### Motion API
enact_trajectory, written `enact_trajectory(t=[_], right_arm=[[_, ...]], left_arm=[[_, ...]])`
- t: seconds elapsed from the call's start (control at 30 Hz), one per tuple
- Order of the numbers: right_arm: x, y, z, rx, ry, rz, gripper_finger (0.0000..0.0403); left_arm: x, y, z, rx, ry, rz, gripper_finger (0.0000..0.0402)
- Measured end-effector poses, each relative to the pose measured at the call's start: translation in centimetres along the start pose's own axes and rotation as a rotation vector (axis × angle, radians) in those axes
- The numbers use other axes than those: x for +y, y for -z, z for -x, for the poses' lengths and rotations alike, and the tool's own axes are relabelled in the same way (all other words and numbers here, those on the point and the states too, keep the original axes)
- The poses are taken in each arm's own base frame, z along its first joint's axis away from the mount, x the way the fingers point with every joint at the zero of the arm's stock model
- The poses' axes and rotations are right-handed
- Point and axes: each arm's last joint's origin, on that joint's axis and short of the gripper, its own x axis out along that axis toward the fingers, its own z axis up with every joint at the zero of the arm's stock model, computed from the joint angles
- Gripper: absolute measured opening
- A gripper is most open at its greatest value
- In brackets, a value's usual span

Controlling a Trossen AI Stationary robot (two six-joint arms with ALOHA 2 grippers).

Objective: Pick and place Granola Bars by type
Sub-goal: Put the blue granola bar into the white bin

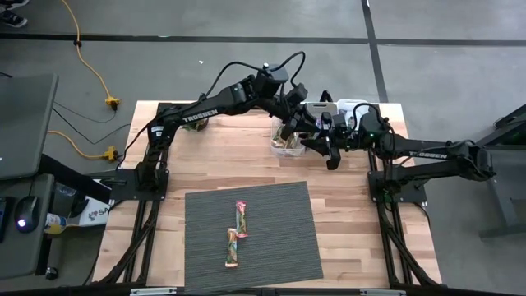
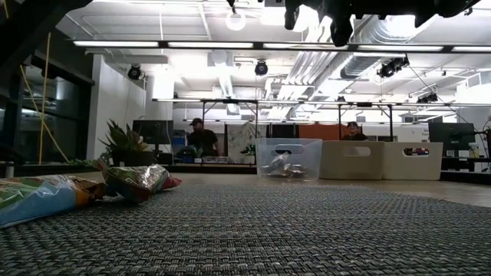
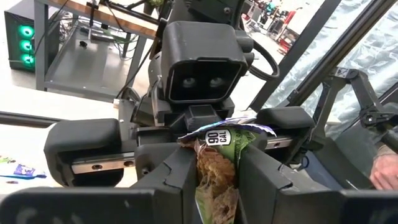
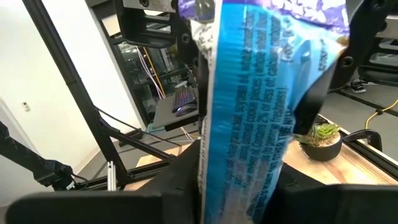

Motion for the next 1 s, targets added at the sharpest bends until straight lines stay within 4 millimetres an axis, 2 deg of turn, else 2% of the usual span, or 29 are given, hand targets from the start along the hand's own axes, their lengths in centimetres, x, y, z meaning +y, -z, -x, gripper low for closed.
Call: enact_trajectory(t=[0.3,0.43,0.53,0.83,1.0], right_arm=[[0.0,0.0,0.0,0.0,0.0,0.0,0.0055],[0.0,0.0,0.0,-0.001,-0.004,0.001,0.0051],[0.0,-0.1,0.0,-0.003,-0.004,0.002,0.0052],[0.0,0.0,0.0,0.007,-0.009,0.0,0.0044],[0.0,0.0,0.0,0.007,-0.013,0.0,0.0043]], left_arm=[[0.0,0.0,0.0,0.0,0.0,-0.02,0.0095],[0.0,-0.2,0.0,-0.017,0.005,-0.041,0.0111],[-0.1,-0.4,0.0,-0.035,0.008,-0.06,0.0144],[-0.1,-0.6,0.0,-0.053,0.014,-0.075,0.028],[-0.4,-1.4,0.2,-0.118,-0.007,-0.117,0.031]])
